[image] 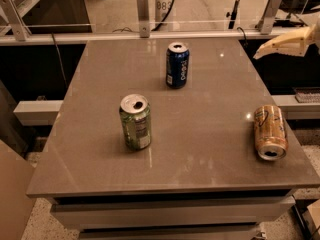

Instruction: Place orange can upright

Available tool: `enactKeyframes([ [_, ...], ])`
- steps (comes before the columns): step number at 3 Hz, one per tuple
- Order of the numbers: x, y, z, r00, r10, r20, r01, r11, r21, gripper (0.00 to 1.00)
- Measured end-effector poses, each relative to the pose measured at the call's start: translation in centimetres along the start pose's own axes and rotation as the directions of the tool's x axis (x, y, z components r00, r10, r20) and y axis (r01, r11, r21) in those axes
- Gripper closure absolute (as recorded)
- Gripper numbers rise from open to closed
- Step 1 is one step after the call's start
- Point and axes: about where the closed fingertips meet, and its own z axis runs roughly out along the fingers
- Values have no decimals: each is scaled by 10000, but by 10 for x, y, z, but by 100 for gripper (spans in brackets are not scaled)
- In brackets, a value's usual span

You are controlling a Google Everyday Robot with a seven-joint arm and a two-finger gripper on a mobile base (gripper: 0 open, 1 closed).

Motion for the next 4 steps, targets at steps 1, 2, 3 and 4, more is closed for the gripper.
enactKeyframes([
  [1, 3, -1, 1, 9995, -325, -22, 325, 9995, -59, 0],
  [2, 4, -1, 1, 9988, -497, -29, 496, 9987, -114, 0],
  [3, 4, -1, 1, 9982, -599, -27, 598, 9981, -167, 0],
  [4, 4, 0, 1, 9978, -656, -18, 655, 9976, -214, 0],
])
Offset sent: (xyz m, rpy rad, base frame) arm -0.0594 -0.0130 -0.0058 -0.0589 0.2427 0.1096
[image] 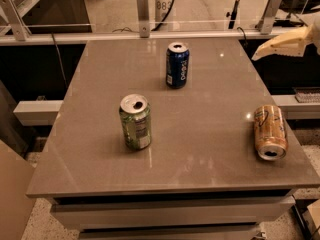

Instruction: Place orange can upright

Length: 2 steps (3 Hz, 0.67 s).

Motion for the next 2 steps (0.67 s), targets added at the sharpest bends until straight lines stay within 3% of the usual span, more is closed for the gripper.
enactKeyframes([
  [2, -1, 2, 0, 10000, -50, 27, 50, 10000, -76, 0],
])
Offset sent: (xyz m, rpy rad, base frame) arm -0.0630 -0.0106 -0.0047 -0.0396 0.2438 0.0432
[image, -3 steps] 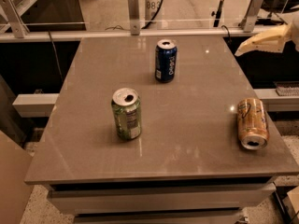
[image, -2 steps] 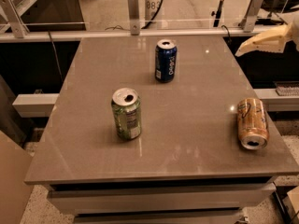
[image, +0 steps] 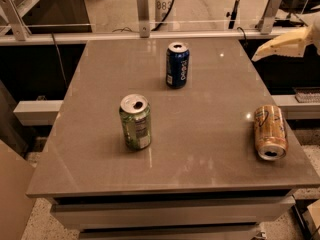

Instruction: Place orange can upright

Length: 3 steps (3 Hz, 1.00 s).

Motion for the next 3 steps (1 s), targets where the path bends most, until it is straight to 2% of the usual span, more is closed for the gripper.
enactKeyframes([
  [1, 0, 1, 0, 10000, -10, 16, 10, 10000, -30, 0],
  [2, -33, 0, -15, 9957, 801, -471, -763, 9941, 772, 0],
  [3, -71, 1, -24, 9562, 2564, -1408, -2308, 9571, 1753, 0],
])
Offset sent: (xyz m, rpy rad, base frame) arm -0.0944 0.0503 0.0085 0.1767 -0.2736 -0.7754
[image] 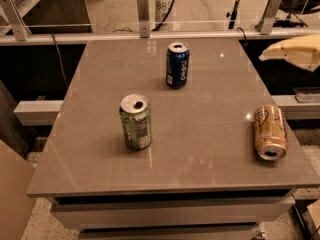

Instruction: Place orange can upright

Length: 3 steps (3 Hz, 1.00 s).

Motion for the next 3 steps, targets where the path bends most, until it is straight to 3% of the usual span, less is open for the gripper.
enactKeyframes([
  [1, -2, 4, 22, 9948, 1001, -188, -998, 9949, 145, 0],
  [3, -1, 4, 27, 9962, 865, 127, -866, 9962, 69, 0],
])
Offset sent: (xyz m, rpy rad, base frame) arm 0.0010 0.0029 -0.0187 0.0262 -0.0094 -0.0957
